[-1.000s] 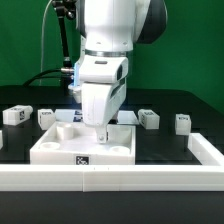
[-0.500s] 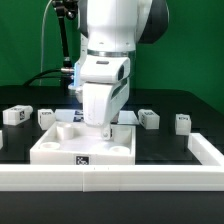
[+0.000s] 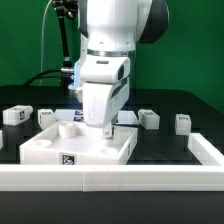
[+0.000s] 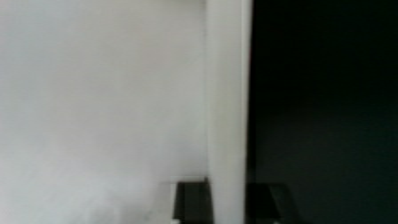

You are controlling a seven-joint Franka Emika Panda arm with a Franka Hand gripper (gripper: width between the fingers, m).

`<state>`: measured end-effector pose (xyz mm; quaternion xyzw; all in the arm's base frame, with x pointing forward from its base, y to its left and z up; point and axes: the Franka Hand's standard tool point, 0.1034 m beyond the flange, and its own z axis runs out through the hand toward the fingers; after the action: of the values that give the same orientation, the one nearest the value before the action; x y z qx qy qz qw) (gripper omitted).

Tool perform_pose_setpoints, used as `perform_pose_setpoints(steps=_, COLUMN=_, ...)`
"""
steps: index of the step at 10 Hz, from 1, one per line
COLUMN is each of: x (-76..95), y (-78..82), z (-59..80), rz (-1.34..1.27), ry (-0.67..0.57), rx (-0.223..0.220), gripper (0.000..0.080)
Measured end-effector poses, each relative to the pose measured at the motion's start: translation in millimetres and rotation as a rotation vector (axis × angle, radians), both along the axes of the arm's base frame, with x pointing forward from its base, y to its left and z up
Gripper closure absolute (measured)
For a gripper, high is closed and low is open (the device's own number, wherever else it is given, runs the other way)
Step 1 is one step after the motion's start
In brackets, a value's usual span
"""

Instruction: Assemble one leg

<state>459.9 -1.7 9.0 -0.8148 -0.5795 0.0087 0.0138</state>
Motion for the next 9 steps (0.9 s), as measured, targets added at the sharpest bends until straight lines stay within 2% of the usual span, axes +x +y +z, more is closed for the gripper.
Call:
perform_pose_setpoints(steps=3, x=0.2, y=-0.3, z=0.2, rz=0.021, ry=-0.001, rx=0.0, gripper=0.0741)
perform_pose_setpoints(steps=4, x=2.2, y=-2.2, z=1.4, rz=0.151, ry=-0.008, rx=-0.003, gripper=0.0741)
perform_pose_setpoints(steps=6, x=4.3, y=0.6, z=0.8, rz=0.276, ry=-0.011, rx=-0.012, gripper=0.0741)
perform_pose_setpoints(steps=9, x=5.4, y=7.2, z=-0.4, rz=0.324, ry=-0.023, rx=-0.018, gripper=0.0741)
